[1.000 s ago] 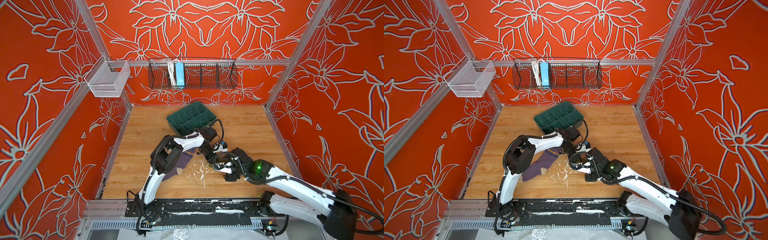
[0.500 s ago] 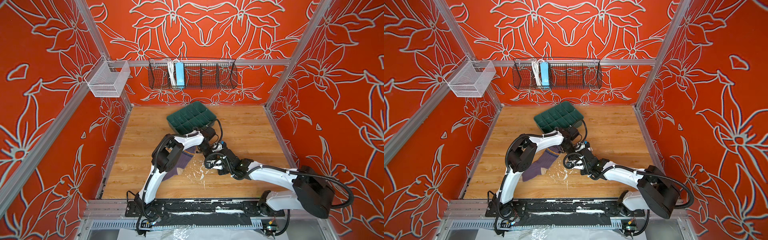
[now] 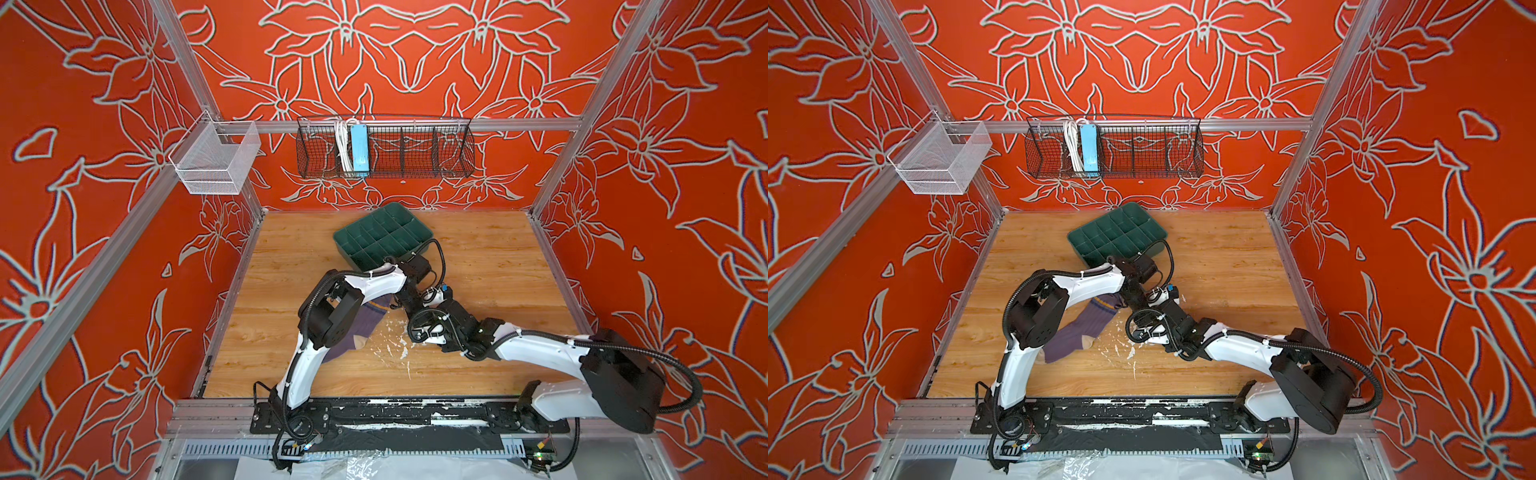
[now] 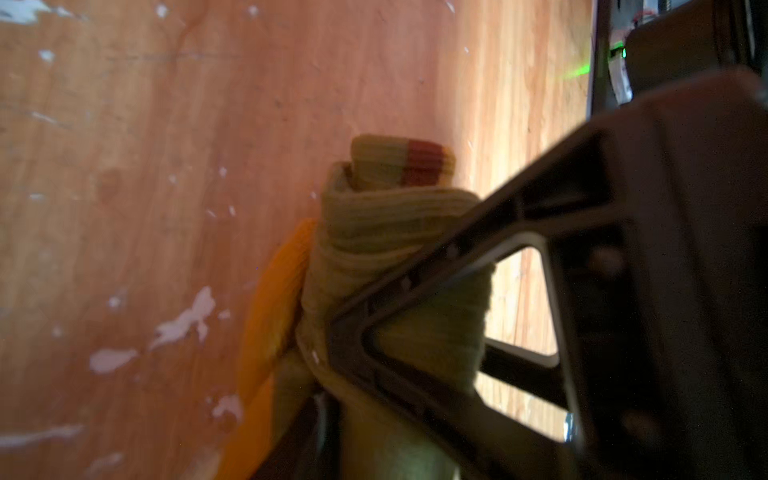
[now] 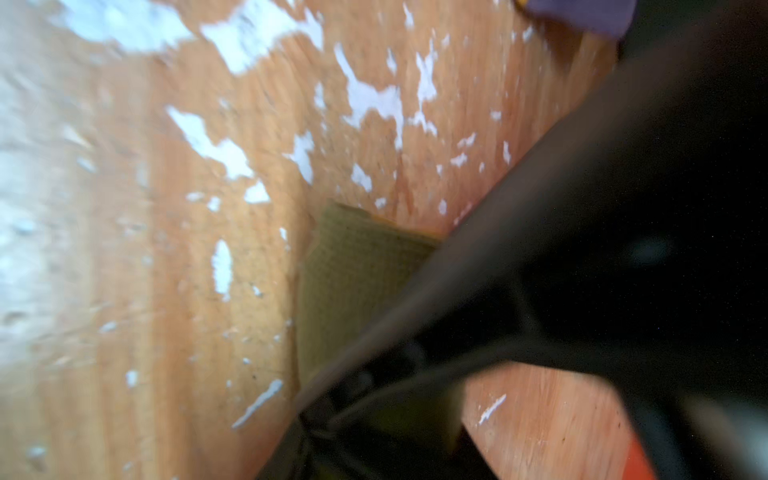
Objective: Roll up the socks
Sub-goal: 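Roll the cuff further with the right gripper while the left gripper lifts away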
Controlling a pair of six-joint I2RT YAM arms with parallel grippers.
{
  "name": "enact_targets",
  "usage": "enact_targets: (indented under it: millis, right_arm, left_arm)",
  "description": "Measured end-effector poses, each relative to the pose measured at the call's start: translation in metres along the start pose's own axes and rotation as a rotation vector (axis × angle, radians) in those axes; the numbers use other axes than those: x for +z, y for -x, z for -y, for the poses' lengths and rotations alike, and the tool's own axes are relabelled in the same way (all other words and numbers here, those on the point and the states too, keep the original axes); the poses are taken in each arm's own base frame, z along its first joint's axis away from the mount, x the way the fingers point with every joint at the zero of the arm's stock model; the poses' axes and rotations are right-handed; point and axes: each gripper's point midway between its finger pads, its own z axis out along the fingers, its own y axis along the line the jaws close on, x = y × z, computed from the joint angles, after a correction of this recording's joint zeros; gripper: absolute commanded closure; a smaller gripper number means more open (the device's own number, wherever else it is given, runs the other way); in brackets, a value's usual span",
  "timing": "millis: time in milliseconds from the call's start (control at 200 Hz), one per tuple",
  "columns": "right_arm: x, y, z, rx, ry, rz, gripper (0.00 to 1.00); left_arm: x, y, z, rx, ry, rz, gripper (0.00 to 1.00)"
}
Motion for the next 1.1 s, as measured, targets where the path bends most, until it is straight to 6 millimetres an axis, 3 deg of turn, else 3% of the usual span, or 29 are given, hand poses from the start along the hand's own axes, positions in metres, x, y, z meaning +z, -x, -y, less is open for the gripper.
enact_targets:
  millis: [210, 230, 240, 250, 370, 500, 676, 881, 1026, 1101]
  right_arm:
    - [-0.002, 0.007, -0.005, -0.018, 0.035, 0.025, 1.0]
    - [-0.002, 0.006, -0.007, -0.018, 0.042, 0.021, 1.0]
    - [-0.003, 0.005, -0.008, -0.018, 0.046, 0.018, 1.0]
    - [-0.003, 0.004, -0.009, -0.017, 0.049, 0.015, 1.0]
    - [-0.005, 0.002, -0.014, -0.006, 0.079, 0.008, 1.0]
    - [-0.006, 0.003, -0.016, 0.019, 0.096, 0.007, 1.0]
    - [-0.007, -0.001, -0.016, 0.081, 0.12, -0.019, 1.0]
    - [-0.01, 0.002, -0.021, 0.15, 0.228, -0.053, 1.0]
    - [-0.008, 0.005, -0.023, 0.214, 0.326, -0.078, 1.0]
    - [-0.007, 0.006, -0.022, 0.251, 0.371, -0.084, 1.0]
  left_arm:
    - [-0.011, -0.007, 0.001, 0.071, 0.084, -0.015, 0.33]
    - [-0.013, -0.009, 0.001, 0.076, 0.101, -0.02, 0.23]
    - [-0.015, -0.01, 0.001, 0.076, 0.108, -0.023, 0.07]
    - [-0.016, -0.011, 0.001, 0.084, 0.114, -0.025, 0.0]
    - [-0.029, -0.027, -0.003, 0.069, 0.192, -0.048, 0.02]
    - [-0.049, -0.025, -0.003, 0.105, 0.292, 0.003, 0.02]
    - [-0.105, -0.041, 0.003, 0.153, 0.528, 0.078, 0.02]
    - [-0.196, -0.058, 0.013, 0.237, 0.917, 0.229, 0.03]
    - [-0.259, -0.069, 0.044, 0.273, 1.069, 0.355, 0.02]
    - [-0.274, -0.068, 0.072, 0.325, 1.05, 0.419, 0.01]
